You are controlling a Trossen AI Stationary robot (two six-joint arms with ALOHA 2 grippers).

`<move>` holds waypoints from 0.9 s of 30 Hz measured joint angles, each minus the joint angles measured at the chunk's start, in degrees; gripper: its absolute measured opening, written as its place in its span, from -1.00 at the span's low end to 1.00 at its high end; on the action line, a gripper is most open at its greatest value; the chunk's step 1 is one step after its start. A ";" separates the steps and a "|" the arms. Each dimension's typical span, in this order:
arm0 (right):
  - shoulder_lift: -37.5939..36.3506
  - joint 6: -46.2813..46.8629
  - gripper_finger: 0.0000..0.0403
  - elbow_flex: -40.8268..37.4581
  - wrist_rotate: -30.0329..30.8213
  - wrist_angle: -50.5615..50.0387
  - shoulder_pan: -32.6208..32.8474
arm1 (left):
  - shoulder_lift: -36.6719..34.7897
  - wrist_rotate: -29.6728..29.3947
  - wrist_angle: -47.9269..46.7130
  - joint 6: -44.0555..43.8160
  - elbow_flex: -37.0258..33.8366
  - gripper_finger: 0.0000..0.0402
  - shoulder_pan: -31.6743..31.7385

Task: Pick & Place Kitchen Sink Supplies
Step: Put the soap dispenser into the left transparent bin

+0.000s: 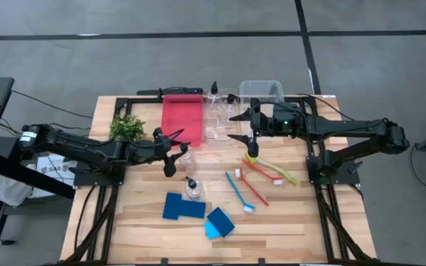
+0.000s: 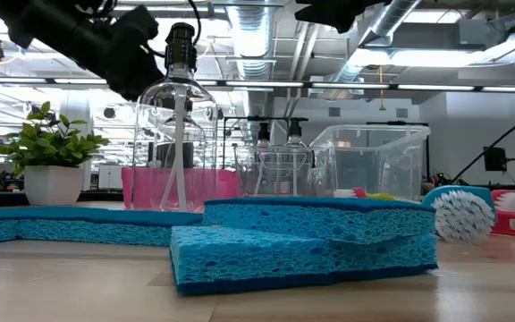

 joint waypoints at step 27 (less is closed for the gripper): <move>0.04 1.74 0.29 0.00 -0.01 -2.17 0.24 | -1.08 3.90 6.42 9.06 -0.03 -0.34 1.11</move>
